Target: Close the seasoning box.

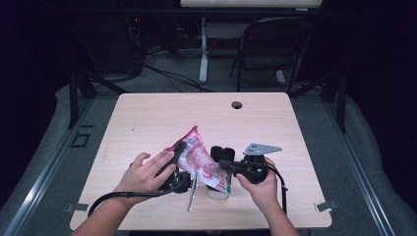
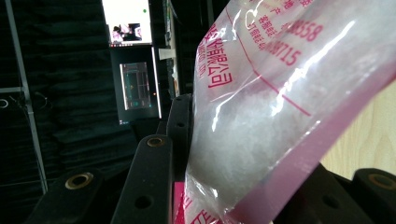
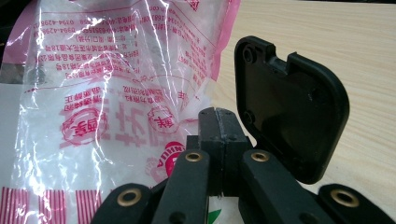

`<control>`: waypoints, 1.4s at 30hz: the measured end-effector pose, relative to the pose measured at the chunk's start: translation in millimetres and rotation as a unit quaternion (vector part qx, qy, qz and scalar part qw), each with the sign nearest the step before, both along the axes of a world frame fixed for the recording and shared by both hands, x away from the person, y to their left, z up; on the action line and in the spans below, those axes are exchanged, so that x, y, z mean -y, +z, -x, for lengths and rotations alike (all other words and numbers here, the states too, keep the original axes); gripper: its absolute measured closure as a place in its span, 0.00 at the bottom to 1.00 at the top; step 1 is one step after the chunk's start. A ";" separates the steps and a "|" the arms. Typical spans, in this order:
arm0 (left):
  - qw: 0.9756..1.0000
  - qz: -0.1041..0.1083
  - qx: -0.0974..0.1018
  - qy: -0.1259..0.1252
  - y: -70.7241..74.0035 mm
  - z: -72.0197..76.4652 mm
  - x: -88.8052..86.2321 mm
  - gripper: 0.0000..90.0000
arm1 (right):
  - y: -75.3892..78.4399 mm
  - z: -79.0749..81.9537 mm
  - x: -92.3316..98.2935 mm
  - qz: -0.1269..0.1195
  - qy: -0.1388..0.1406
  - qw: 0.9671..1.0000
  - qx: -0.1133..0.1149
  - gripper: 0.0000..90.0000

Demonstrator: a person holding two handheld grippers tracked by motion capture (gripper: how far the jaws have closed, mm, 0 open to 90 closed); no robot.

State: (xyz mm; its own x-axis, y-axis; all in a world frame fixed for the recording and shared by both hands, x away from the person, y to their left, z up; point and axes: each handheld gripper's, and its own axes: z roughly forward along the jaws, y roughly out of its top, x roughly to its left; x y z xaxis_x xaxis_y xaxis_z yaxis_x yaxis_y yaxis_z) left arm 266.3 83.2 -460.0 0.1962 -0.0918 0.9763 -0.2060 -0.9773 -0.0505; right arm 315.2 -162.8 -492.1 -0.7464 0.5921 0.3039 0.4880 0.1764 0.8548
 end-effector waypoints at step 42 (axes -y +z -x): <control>1.000 -0.004 0.010 -0.008 4.2 1.0 3.0 0.79 | -0.3 0.1 -1.3 0.001 0.002 1.000 0.000 1.00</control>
State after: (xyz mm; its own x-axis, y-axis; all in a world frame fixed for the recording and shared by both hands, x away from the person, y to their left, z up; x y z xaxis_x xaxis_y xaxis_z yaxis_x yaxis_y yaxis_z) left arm 265.3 80.2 -455.8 0.1744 -0.1030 0.9793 -0.2202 -0.9734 -0.0632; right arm 315.1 -161.5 -492.3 -0.7493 0.5893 0.3022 0.4865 0.1802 0.8549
